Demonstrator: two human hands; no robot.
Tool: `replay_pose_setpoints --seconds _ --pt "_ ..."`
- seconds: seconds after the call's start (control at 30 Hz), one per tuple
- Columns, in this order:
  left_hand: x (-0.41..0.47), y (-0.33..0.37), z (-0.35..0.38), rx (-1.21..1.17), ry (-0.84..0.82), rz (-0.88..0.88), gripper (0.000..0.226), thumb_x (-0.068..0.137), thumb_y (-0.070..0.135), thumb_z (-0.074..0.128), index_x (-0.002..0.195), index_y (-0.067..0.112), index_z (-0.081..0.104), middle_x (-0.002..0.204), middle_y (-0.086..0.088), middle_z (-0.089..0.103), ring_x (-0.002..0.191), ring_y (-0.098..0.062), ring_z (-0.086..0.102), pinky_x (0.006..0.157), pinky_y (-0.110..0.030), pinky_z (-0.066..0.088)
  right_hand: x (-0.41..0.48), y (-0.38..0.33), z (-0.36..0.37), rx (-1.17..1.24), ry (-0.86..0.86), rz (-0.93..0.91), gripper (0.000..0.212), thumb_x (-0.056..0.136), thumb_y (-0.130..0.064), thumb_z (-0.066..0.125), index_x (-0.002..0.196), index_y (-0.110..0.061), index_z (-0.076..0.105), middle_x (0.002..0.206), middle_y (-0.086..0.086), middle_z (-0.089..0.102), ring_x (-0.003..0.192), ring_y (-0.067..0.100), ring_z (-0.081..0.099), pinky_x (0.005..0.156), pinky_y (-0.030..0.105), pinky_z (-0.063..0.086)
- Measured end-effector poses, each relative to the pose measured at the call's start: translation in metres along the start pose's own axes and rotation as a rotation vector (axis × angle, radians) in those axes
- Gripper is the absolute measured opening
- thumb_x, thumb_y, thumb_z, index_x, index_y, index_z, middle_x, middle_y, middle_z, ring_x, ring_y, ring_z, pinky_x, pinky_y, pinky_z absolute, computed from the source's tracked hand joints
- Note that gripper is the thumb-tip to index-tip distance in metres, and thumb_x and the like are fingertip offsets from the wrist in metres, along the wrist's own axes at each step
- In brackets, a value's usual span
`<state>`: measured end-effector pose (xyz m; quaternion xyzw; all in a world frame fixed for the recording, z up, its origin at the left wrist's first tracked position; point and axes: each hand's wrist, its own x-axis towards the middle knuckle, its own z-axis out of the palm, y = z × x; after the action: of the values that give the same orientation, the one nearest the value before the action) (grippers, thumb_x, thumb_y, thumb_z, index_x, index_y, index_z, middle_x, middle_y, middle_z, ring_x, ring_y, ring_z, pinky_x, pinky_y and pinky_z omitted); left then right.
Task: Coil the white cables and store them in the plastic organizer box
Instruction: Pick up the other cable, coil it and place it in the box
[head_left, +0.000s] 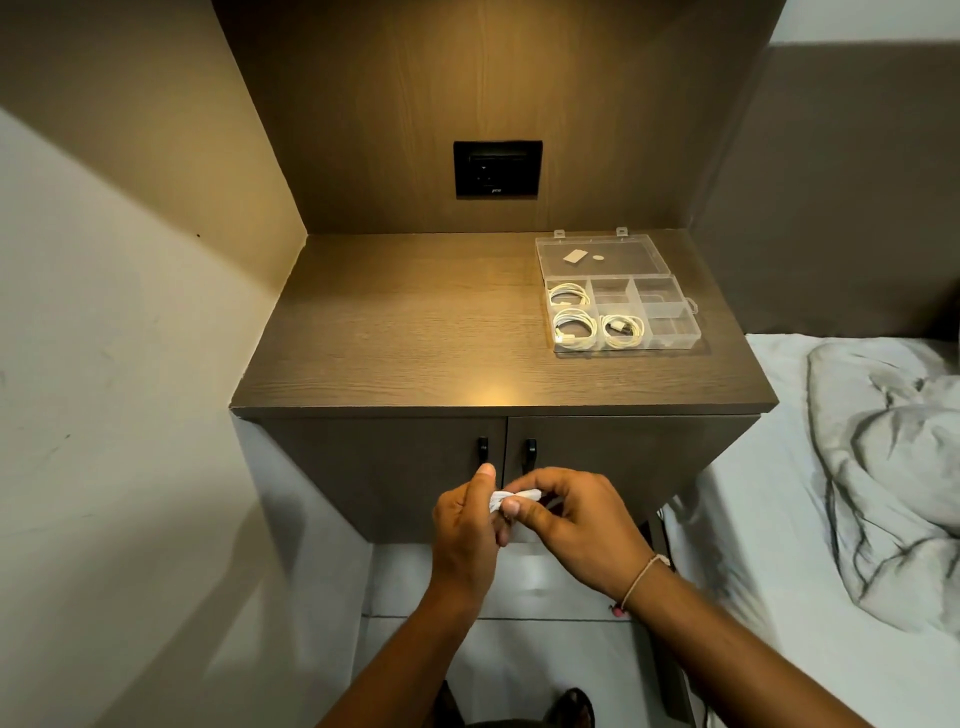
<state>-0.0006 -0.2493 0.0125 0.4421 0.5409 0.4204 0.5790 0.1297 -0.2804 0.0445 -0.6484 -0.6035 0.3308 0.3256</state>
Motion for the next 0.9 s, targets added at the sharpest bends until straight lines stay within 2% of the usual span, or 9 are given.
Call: replay_pose_setpoints --seconds 0.13,0.23,0.33,0.4,0.5,0.6,0.77,0.83,0.9 --pt "0.002 -0.001 0.006 0.025 0.143 0.032 0.055 0.099 0.035 0.045 0.056 0.003 0.056 0.052 -0.012 0.055 0.05 -0.014 0.055 0.047 -0.025 0.045 -0.004 -0.004 0.008 -0.039 0.061 -0.031 0.018 0.09 -0.044 0.063 0.088 -0.028 0.071 0.079 -0.013 0.07 0.073 0.007 0.064 0.065 0.029 0.055" --pt "0.002 0.002 0.005 0.139 0.109 0.139 0.064 0.092 0.051 0.037 0.056 0.001 0.056 0.044 0.005 0.051 0.045 -0.006 0.05 0.044 -0.017 0.04 -0.005 -0.004 0.011 -0.046 0.098 -0.022 0.019 0.092 -0.043 0.06 0.087 -0.027 0.068 0.073 -0.012 0.066 0.068 0.007 0.061 0.061 0.027 0.051" --pt "0.0 0.003 -0.003 0.247 -0.04 0.257 0.052 0.092 0.048 0.034 0.06 0.013 0.056 0.046 0.012 0.049 0.047 -0.004 0.046 0.045 -0.015 0.035 -0.002 -0.003 0.006 -0.014 0.134 -0.001 0.02 0.092 -0.041 0.06 0.085 -0.024 0.068 0.069 -0.009 0.065 0.065 0.009 0.06 0.061 0.036 0.053" --pt "-0.001 0.004 -0.012 0.305 -0.215 0.309 0.034 0.096 0.04 0.037 0.075 0.023 0.058 0.057 0.017 0.057 0.055 -0.002 0.052 0.051 -0.013 0.038 0.0 0.0 0.002 -0.007 0.154 0.017 0.019 0.093 -0.04 0.06 0.085 -0.024 0.067 0.069 -0.007 0.066 0.065 0.011 0.061 0.06 0.039 0.054" --pt "0.0 0.008 -0.025 0.463 -0.342 0.429 0.021 0.099 0.025 0.046 0.104 0.014 0.063 0.081 0.009 0.067 0.071 -0.011 0.063 0.061 -0.022 0.051 -0.001 0.005 -0.002 -0.023 0.155 0.03 0.019 0.094 -0.039 0.059 0.087 -0.024 0.067 0.071 -0.006 0.067 0.066 0.011 0.062 0.059 0.034 0.053" --pt "-0.001 0.014 -0.029 0.586 -0.269 0.583 0.021 0.097 0.022 0.054 0.113 0.011 0.063 0.093 -0.001 0.072 0.078 -0.014 0.068 0.067 -0.028 0.057 -0.002 0.007 -0.002 -0.005 0.169 0.044 0.019 0.094 -0.038 0.059 0.087 -0.023 0.068 0.069 -0.007 0.067 0.063 0.008 0.061 0.056 0.024 0.048" --pt "-0.011 0.015 -0.026 0.688 -0.097 0.727 0.023 0.091 0.018 0.065 0.112 0.007 0.065 0.097 -0.005 0.074 0.081 -0.012 0.069 0.069 -0.011 0.054 -0.001 0.003 0.002 0.059 0.187 0.09 0.017 0.095 -0.035 0.059 0.086 -0.022 0.068 0.072 -0.003 0.07 0.067 0.013 0.065 0.063 0.036 0.056" --pt "-0.013 0.014 -0.027 0.749 -0.093 0.764 0.029 0.088 0.017 0.069 0.114 0.005 0.067 0.1 -0.006 0.074 0.083 -0.012 0.07 0.072 -0.008 0.052 -0.002 0.003 0.002 0.084 0.19 0.114 0.018 0.095 -0.033 0.06 0.085 -0.021 0.068 0.074 -0.003 0.071 0.07 0.014 0.066 0.065 0.036 0.057" --pt "-0.015 0.014 -0.028 0.797 -0.102 0.799 0.03 0.089 0.019 0.067 0.116 0.005 0.067 0.097 -0.006 0.075 0.077 -0.012 0.07 0.068 -0.012 0.055 -0.003 0.003 0.002 0.104 0.193 0.126 0.018 0.095 -0.032 0.06 0.083 -0.021 0.068 0.072 -0.004 0.07 0.07 0.012 0.065 0.064 0.03 0.055"
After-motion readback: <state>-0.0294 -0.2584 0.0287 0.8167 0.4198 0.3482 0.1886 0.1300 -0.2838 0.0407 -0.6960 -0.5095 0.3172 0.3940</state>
